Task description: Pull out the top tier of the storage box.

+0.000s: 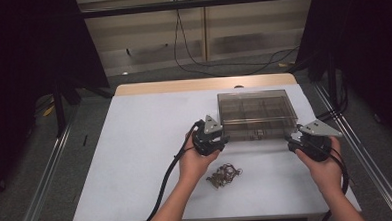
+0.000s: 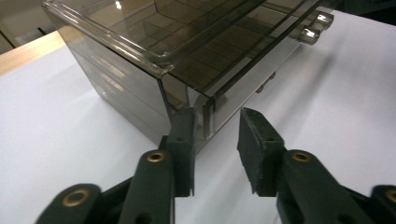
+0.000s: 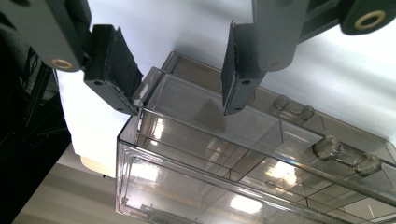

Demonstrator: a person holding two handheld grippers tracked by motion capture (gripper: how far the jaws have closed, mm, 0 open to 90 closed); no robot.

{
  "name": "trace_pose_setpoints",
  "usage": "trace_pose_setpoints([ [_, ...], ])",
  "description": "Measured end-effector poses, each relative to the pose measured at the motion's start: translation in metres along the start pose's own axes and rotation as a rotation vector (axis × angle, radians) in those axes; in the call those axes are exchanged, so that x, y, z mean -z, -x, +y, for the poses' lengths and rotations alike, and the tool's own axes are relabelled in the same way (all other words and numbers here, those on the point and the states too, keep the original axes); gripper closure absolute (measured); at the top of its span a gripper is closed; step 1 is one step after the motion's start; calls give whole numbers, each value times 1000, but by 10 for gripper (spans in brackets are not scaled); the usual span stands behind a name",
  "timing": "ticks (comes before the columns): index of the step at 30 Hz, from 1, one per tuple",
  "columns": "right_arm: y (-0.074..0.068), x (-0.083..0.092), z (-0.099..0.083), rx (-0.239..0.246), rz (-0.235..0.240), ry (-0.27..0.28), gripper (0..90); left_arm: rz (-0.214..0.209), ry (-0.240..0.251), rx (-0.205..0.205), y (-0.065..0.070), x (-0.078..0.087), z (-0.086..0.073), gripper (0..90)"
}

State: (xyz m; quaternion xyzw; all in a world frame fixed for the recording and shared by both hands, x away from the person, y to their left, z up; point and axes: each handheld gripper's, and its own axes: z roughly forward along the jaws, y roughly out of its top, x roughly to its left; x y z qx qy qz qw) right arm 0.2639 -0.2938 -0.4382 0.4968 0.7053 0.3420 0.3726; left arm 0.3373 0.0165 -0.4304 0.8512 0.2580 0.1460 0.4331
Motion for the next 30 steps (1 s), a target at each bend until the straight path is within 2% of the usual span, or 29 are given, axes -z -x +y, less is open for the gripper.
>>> trace_pose_setpoints([
  [2,2,1,-1,-9,6,3,506,-2,6,14,-1,0,0,738],
  [9,2,0,-1,-14,7,6,509,1,-5,15,0,1,0,765],
  [11,2,1,-1,-14,8,3,513,3,-7,8,-1,2,0,767],
  [14,4,2,-1,-40,21,-1,521,-3,-6,16,1,2,0,768],
  [30,4,9,-2,-55,42,-7,533,-18,-16,8,5,7,-3,775],
])
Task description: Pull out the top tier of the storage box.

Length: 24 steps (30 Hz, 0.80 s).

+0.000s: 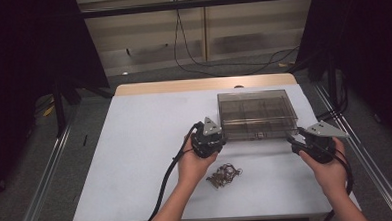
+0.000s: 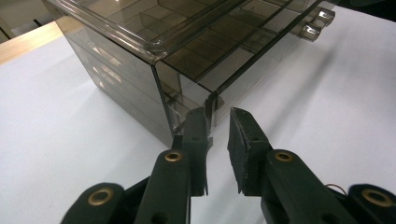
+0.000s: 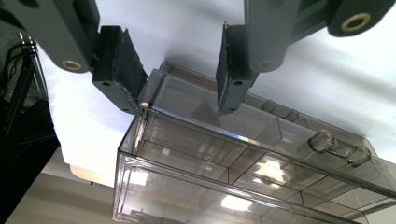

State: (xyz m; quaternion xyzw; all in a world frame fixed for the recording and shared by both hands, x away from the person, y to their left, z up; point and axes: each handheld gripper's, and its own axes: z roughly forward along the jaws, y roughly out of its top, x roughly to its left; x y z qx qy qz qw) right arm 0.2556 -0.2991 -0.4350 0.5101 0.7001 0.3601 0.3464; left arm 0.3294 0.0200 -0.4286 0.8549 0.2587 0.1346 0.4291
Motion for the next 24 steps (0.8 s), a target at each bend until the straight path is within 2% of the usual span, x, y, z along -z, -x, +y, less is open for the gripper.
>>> trace_pose_setpoints([
  [8,0,2,0,-9,7,-5,537,-2,-2,9,2,1,-1,775],
  [24,0,6,-1,-13,16,-11,529,-6,-10,-1,5,5,-3,777],
])
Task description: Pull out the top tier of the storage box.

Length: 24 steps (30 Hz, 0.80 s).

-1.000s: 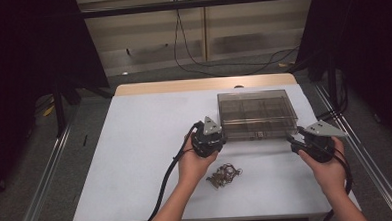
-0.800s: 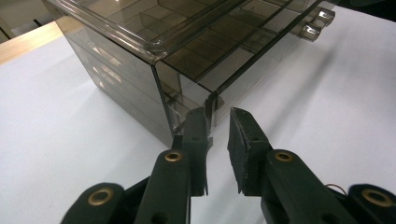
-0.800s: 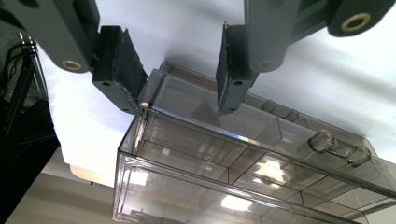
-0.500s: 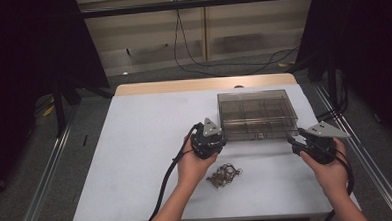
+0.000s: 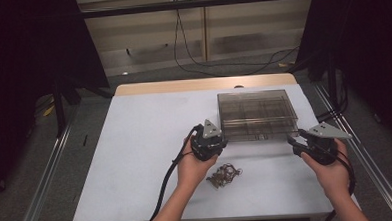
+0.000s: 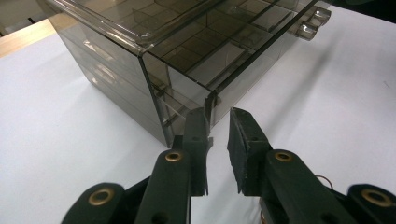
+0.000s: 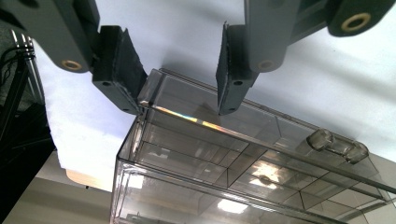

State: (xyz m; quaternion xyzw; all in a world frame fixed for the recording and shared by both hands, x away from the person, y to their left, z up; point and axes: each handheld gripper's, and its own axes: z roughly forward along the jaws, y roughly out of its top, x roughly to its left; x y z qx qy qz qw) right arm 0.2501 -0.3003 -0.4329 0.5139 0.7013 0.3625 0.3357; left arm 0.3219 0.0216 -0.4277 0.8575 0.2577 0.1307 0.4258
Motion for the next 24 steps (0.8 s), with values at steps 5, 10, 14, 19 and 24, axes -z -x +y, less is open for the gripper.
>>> trace_pose_setpoints([
  [5,0,1,0,-6,4,0,528,-5,6,1,1,0,-1,781],
  [10,0,2,-1,-10,7,-1,526,-9,9,7,2,1,-2,781],
  [14,0,3,-1,-14,8,-1,525,-7,6,4,3,2,-2,781],
  [19,-1,4,-1,-15,11,0,526,-5,6,1,3,3,-2,781],
  [24,-2,5,-1,-13,12,2,525,-2,-5,-4,4,4,-2,782],
])
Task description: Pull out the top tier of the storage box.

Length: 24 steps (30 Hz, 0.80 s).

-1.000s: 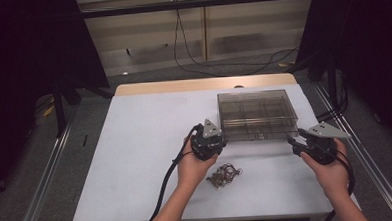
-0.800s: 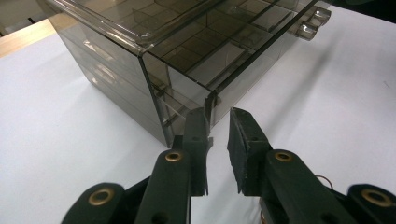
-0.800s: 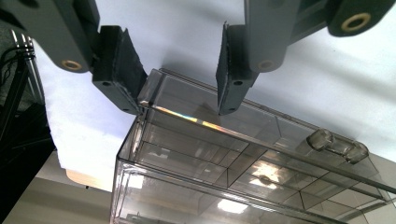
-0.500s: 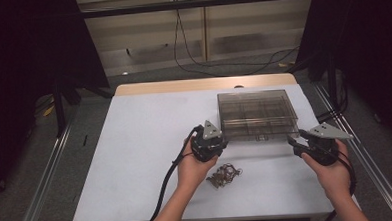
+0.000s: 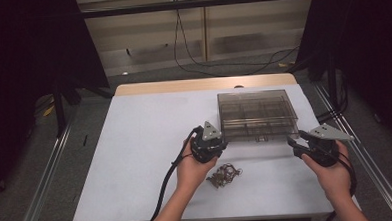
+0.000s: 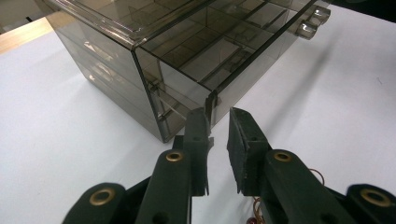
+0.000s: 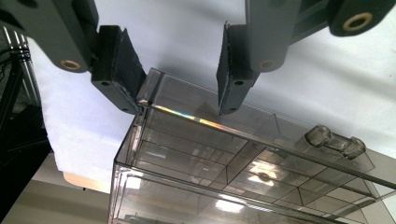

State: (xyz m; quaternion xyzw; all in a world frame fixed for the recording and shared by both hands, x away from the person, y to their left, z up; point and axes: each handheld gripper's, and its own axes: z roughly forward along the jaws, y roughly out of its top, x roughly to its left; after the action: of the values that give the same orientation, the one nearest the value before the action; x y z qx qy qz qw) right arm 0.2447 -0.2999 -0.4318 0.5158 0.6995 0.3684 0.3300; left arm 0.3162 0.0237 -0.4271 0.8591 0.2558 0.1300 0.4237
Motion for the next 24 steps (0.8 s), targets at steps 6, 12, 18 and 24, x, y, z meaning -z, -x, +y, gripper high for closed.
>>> trace_pose_setpoints([
  [6,0,1,-1,-2,3,-1,525,-10,1,7,1,0,-1,785],
  [12,0,2,-2,-2,2,-1,522,-11,3,8,2,1,-1,788],
  [18,-1,2,-2,-5,4,-1,523,-12,-2,4,2,1,-2,788],
  [24,0,3,-2,-6,8,-4,524,-16,-2,2,3,1,-2,790],
])
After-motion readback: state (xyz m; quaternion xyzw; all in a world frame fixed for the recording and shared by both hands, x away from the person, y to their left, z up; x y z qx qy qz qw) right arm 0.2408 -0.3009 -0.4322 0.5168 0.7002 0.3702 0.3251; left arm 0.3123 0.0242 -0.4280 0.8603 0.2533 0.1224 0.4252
